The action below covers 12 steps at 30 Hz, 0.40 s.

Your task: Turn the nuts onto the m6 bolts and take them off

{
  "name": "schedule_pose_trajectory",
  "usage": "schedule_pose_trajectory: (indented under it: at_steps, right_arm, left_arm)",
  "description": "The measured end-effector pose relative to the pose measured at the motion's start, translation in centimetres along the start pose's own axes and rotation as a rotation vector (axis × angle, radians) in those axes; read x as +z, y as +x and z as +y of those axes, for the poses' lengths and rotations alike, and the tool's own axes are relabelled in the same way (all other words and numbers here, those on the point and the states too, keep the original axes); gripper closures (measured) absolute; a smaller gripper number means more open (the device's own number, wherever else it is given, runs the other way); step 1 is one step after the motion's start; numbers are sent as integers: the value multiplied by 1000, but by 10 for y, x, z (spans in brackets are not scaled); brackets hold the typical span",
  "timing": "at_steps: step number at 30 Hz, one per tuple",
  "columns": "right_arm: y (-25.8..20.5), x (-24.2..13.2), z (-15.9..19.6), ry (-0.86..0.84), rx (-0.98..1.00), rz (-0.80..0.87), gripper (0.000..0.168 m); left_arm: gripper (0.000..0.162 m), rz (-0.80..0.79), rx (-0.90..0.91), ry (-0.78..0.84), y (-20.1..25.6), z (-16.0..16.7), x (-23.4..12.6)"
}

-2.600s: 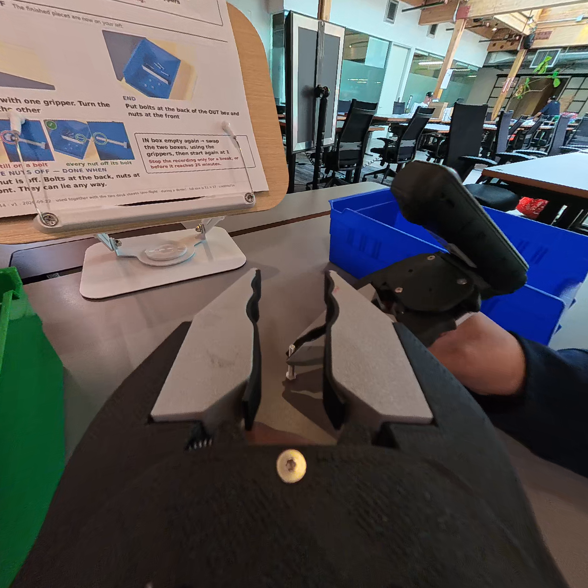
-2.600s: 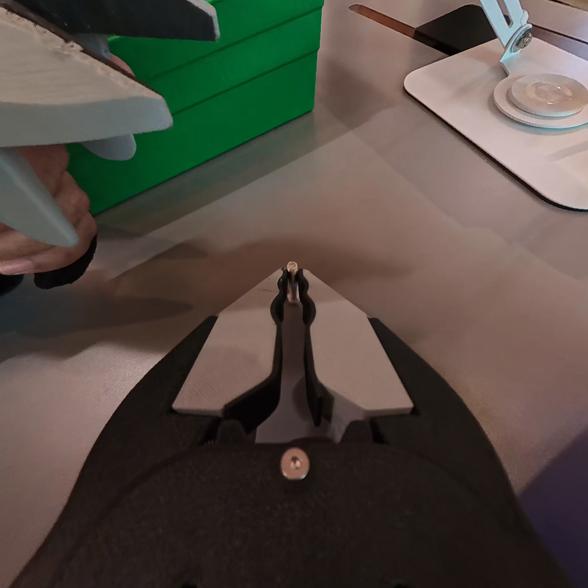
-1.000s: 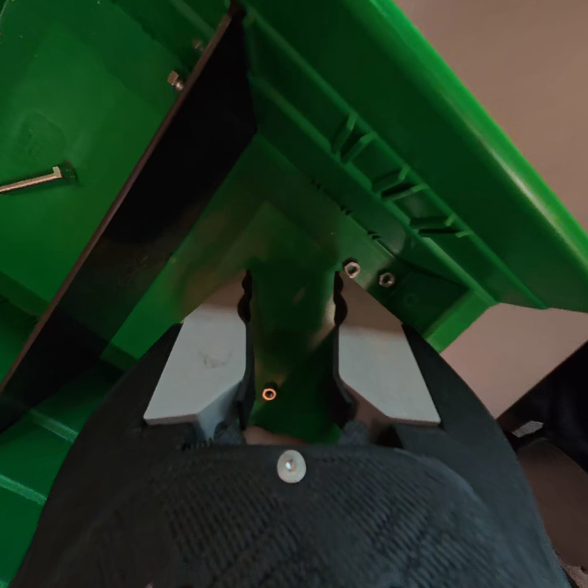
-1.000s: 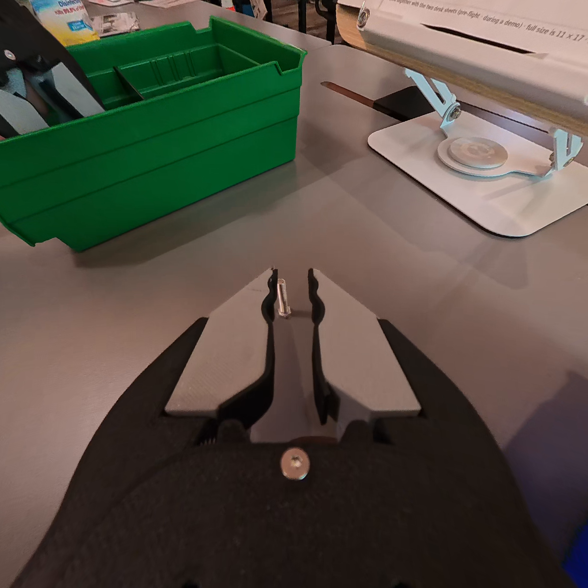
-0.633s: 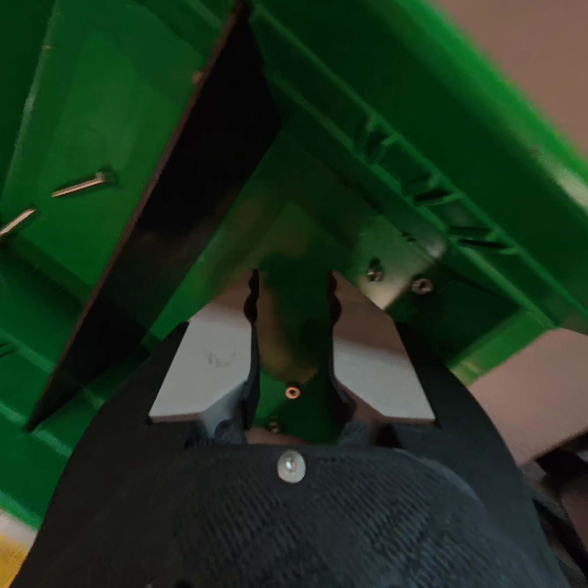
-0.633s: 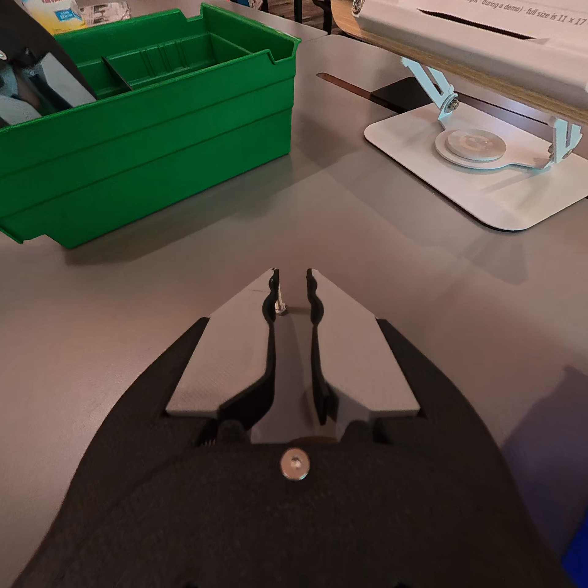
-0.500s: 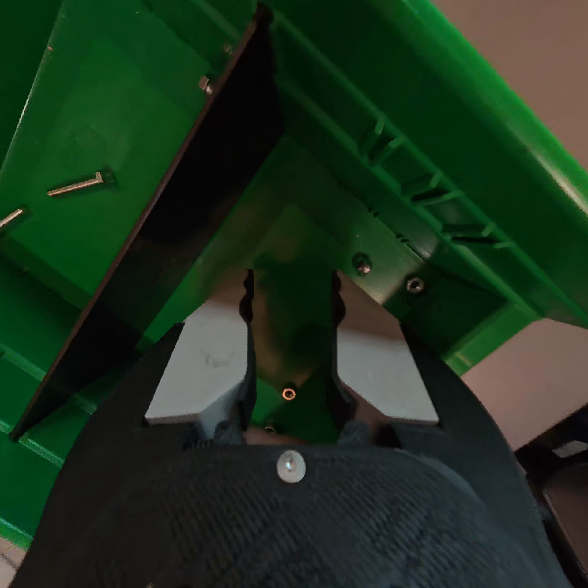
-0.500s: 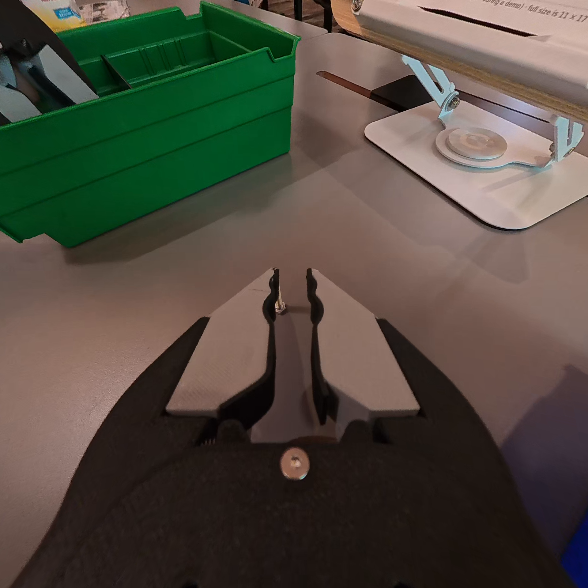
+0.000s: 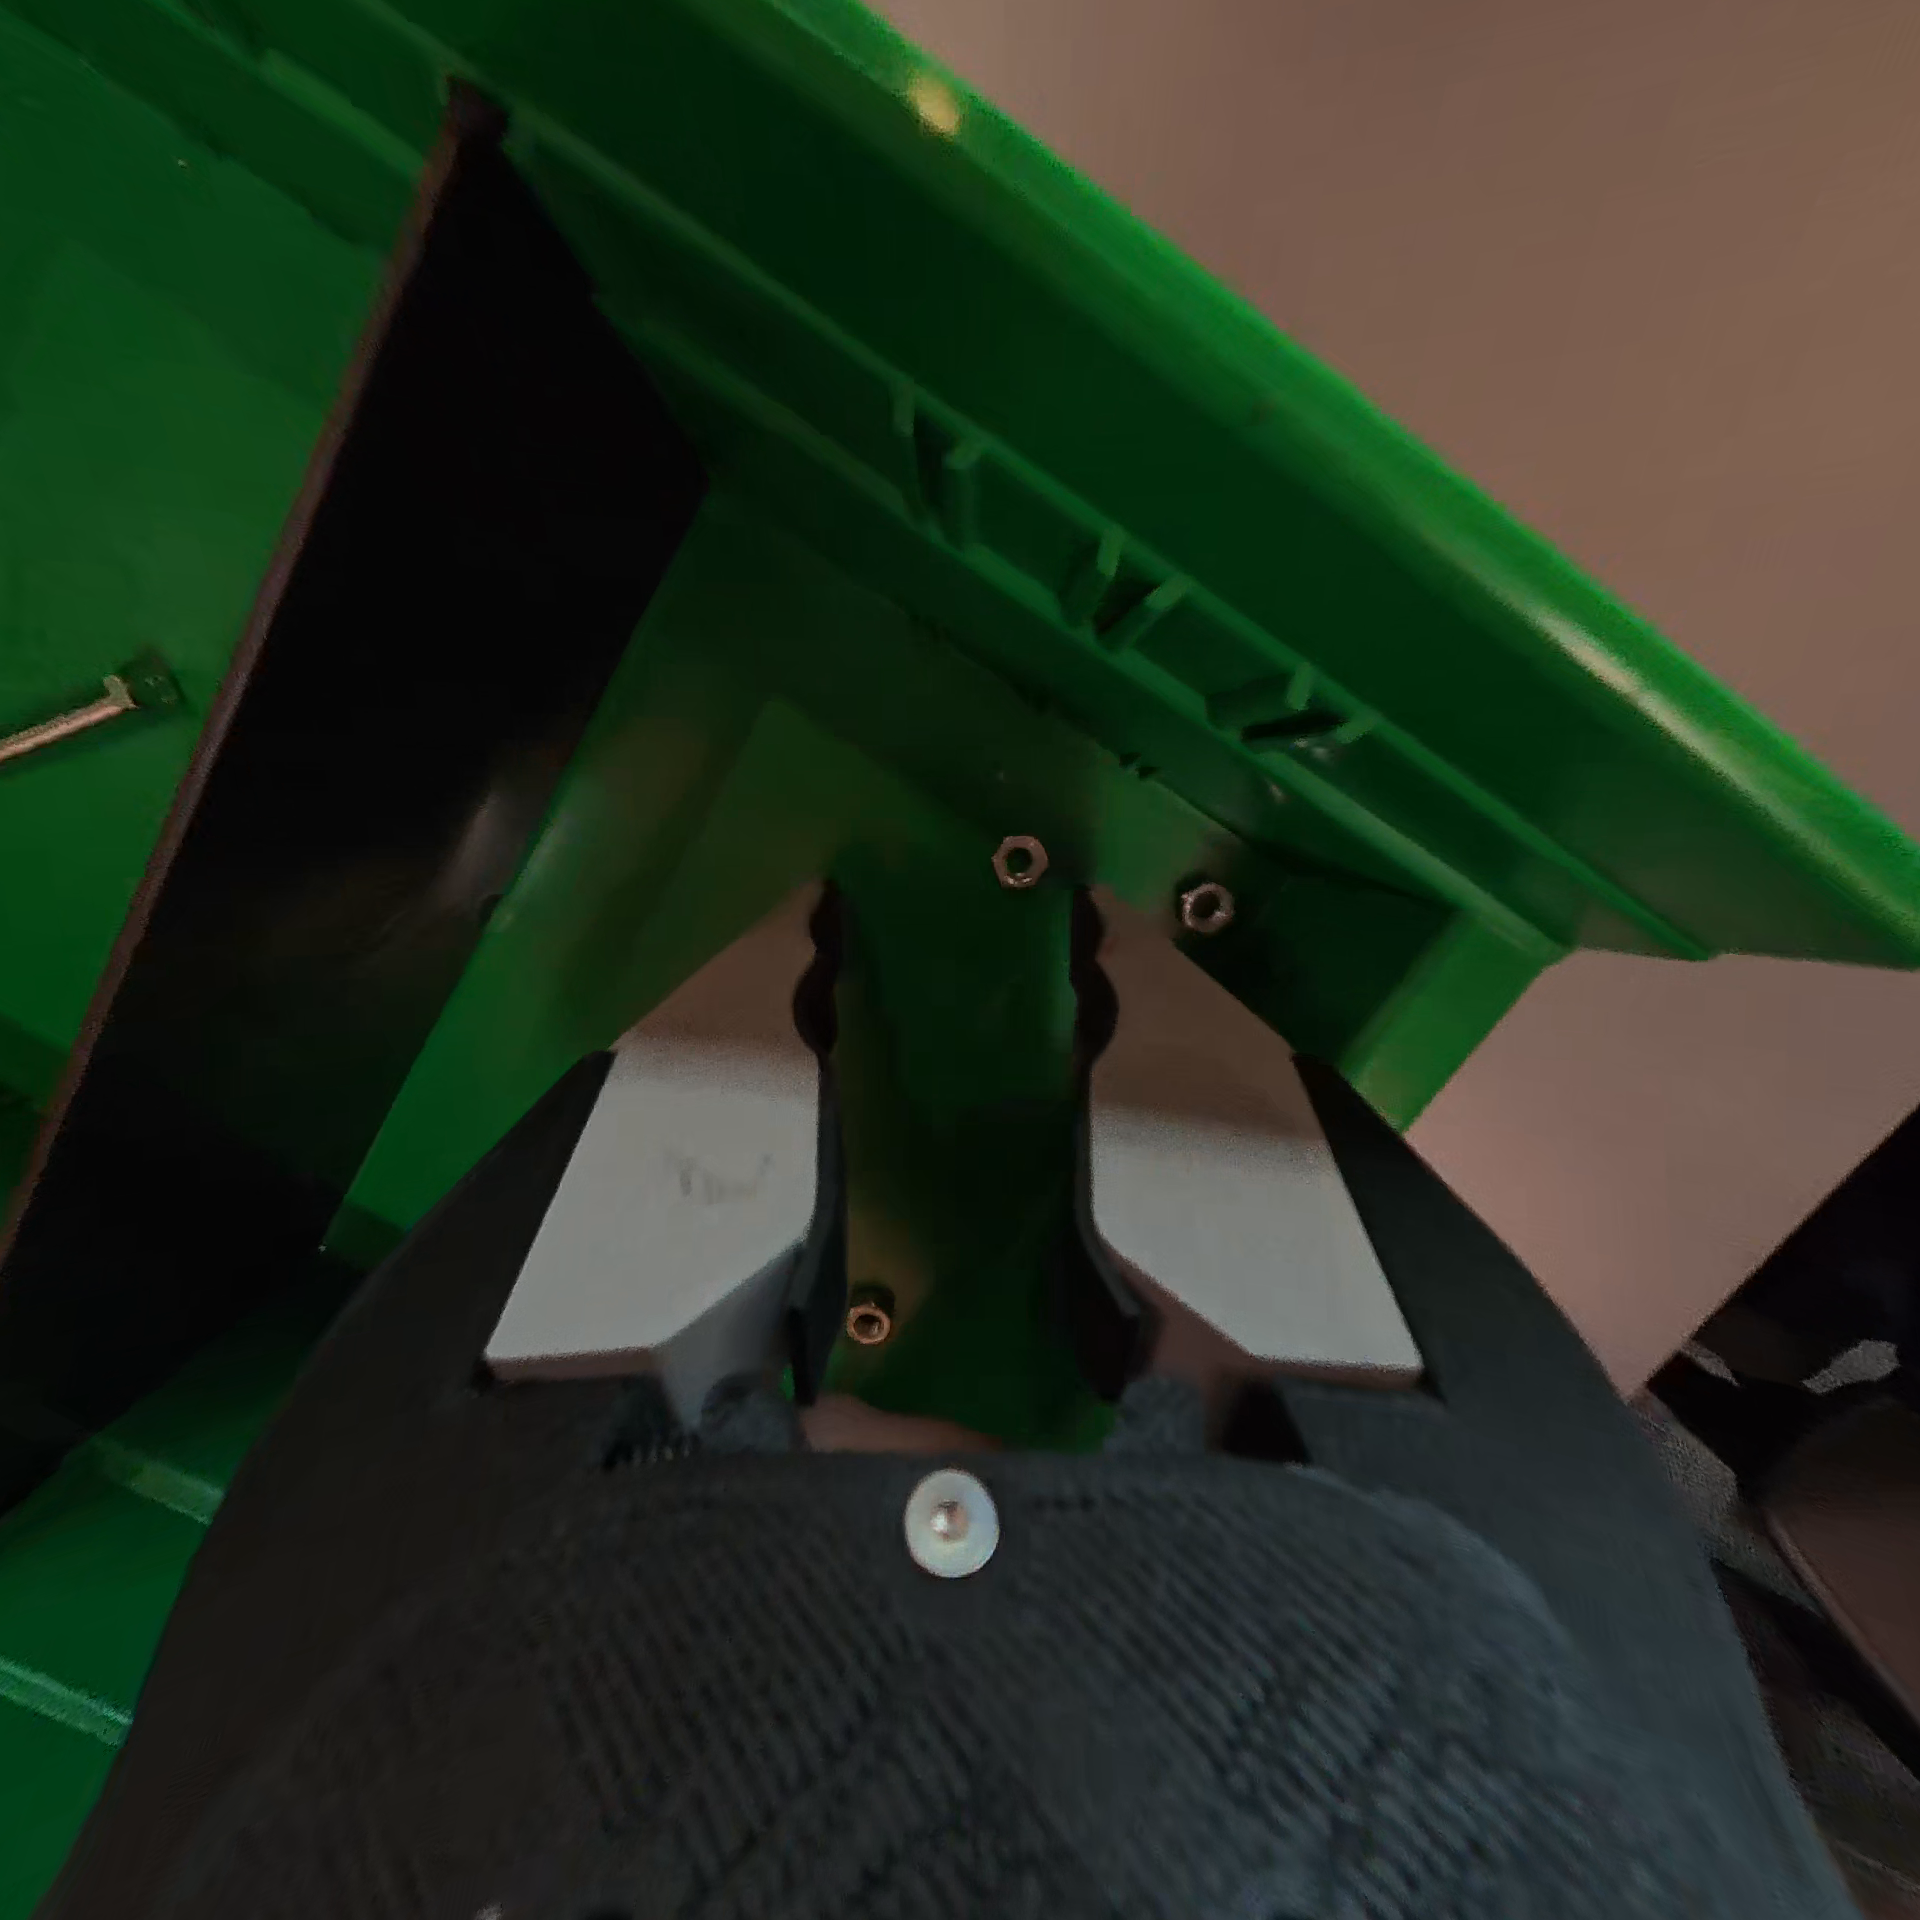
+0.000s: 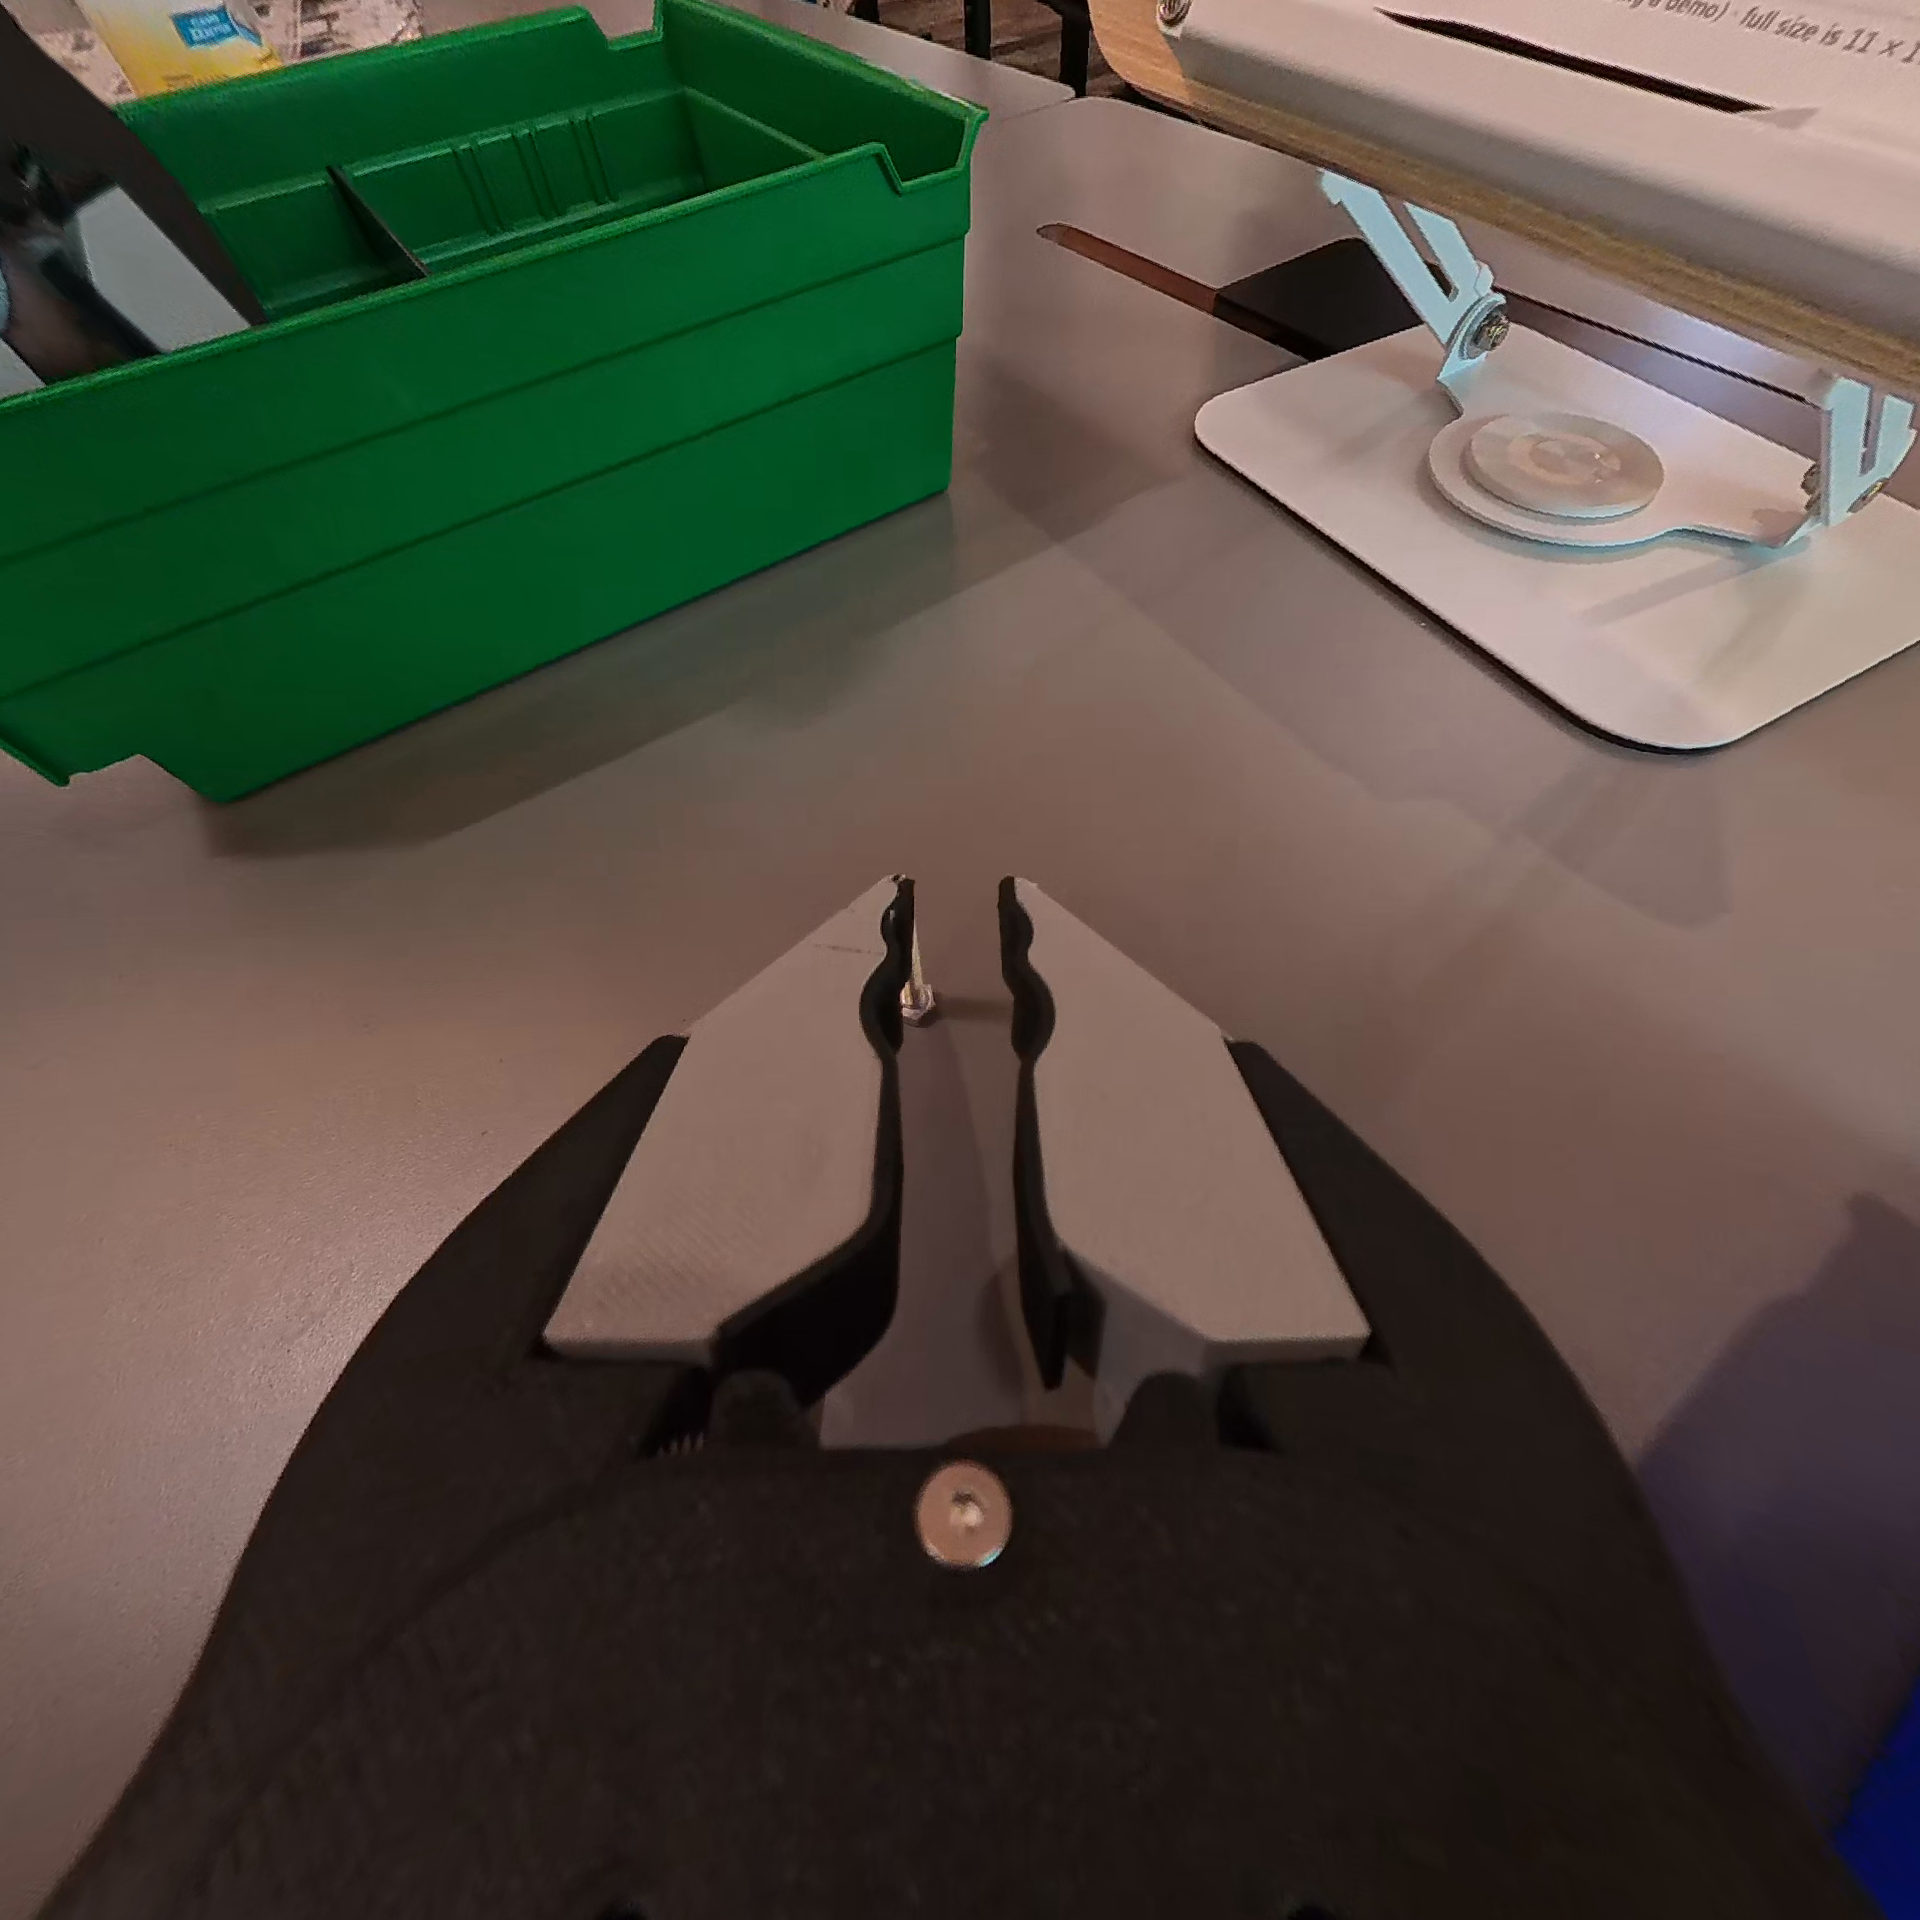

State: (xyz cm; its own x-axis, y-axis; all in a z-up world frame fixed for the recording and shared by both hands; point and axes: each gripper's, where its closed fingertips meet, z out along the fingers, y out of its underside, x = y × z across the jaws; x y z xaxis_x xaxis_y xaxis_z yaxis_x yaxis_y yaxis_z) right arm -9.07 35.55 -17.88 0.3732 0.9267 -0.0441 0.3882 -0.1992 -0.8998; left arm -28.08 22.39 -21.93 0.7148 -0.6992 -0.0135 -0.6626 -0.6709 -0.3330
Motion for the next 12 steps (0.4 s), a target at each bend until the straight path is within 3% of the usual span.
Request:
schedule_pose_trajectory:
  at_steps: [10,12]
  right_arm:
    - [-1,-1,-2,6,-1,-3,156]
    - [-2,-1,-2,7,-4,-4,156]
  left_arm:
    - [134,-3,22,-2,3,-3,5]
    - [152,-13,30,7,1,-5,6]
